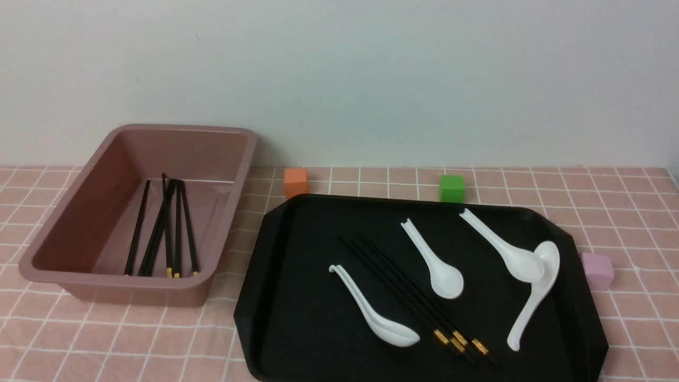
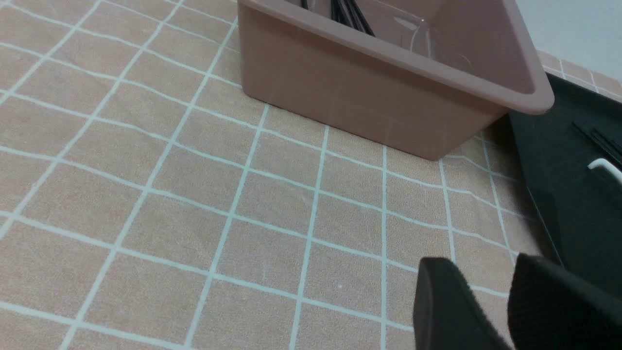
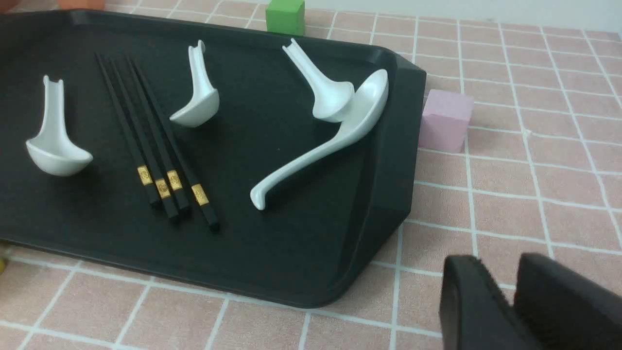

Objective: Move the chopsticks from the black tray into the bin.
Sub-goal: Use the right arm to grab a pair of chopsticks

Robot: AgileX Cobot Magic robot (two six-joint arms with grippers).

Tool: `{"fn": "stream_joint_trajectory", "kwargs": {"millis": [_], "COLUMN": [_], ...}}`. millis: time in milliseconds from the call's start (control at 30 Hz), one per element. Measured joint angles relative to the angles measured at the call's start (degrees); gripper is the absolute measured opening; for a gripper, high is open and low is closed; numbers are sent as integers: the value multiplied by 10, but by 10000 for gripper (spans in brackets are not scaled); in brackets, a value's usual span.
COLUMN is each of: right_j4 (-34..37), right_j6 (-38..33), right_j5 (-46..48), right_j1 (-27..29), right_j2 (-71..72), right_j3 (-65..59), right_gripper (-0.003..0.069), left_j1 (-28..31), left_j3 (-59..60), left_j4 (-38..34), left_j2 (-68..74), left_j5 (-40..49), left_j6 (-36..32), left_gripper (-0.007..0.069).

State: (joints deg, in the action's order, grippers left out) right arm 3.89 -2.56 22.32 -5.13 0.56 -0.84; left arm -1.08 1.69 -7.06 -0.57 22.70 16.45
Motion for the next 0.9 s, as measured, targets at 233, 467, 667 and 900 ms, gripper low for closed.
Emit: {"fn": "stream_joint_trajectory", "kwargs": {"millis": [233,467,667,900], "right_j4": [0,0,0,0], "right_j6": [0,0,0,0], "right_j5": [0,0,0,0], "right_j1": [0,0,0,0], "right_j2": [0,0,0,0], "right_j3": [0,0,0,0], "right_gripper": [179,189,199,208], "left_j1": [0,0,0,0], "left_j3": [0,0,0,0], "left_j4": [0,0,0,0], "left_j2": [0,0,0,0], "left_j5": [0,0,0,0], "left_j6": [0,0,0,0], "left_gripper": [219,223,230,238]}}
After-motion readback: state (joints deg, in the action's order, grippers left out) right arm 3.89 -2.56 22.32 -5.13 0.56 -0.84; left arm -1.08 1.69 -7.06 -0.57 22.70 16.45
